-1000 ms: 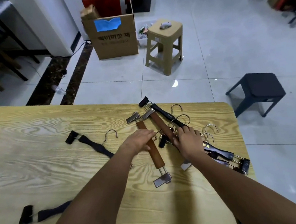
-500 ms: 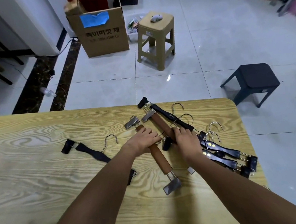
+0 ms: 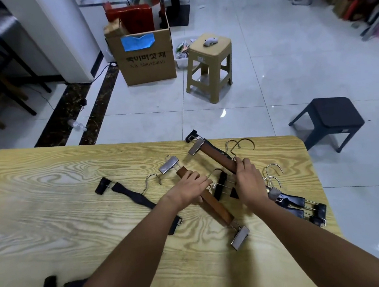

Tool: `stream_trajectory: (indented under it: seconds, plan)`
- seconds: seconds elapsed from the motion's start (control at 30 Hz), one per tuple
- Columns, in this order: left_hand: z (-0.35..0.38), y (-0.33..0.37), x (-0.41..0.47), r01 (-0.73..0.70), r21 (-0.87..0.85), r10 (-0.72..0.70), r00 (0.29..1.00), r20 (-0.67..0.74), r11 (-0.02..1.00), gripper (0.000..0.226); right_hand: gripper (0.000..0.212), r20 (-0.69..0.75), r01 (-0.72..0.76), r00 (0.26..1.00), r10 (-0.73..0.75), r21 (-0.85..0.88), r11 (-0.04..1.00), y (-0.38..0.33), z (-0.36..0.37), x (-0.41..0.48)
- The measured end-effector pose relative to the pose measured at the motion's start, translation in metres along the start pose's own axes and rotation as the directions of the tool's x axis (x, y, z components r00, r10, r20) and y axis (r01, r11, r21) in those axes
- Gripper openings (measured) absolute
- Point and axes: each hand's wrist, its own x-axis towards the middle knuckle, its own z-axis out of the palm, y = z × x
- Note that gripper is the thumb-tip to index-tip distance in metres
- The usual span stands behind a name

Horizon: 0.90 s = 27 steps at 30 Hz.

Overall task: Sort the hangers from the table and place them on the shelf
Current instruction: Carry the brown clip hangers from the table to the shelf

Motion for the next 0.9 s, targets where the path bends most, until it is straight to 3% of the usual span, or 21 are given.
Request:
stream_trajectory:
  seconds: [0.17, 0.33, 0.67, 0.8, 0.9]
  plan:
    - [-0.012, 0.005, -0.003, 0.019, 0.041, -0.019, 1.0, 0.0, 0.999, 0.048, 0.061, -0.062, -0.022, 0.998, 0.026, 0.072, 0.997, 0.005, -0.009, -0.002]
    - [-0.02, 0.006, -0.005, 0.029, 0.105, -0.03, 1.0, 0.007, 0.994, 0.032, 0.034, -0.049, -0.089, 0.994, 0.097, 0.153, 0.984, 0.009, -0.015, -0.005]
    - [-0.012, 0.006, -0.002, 0.071, 0.116, -0.075, 0.997, 0.028, 0.991, 0.036, 0.035, 0.034, -0.114, 0.993, 0.11, 0.173, 0.978, 0.016, 0.006, -0.014]
    - [-0.006, 0.002, -0.009, 0.149, 0.015, -0.149, 0.988, -0.041, 0.989, 0.037, 0.035, -0.007, -0.102, 0.994, 0.106, 0.201, 0.974, 0.016, 0.002, -0.014]
    - [-0.007, -0.001, -0.017, 0.181, -0.057, -0.182, 0.983, -0.013, 0.982, 0.044, 0.035, -0.04, -0.098, 0.993, 0.109, 0.222, 0.97, 0.015, -0.004, -0.012]
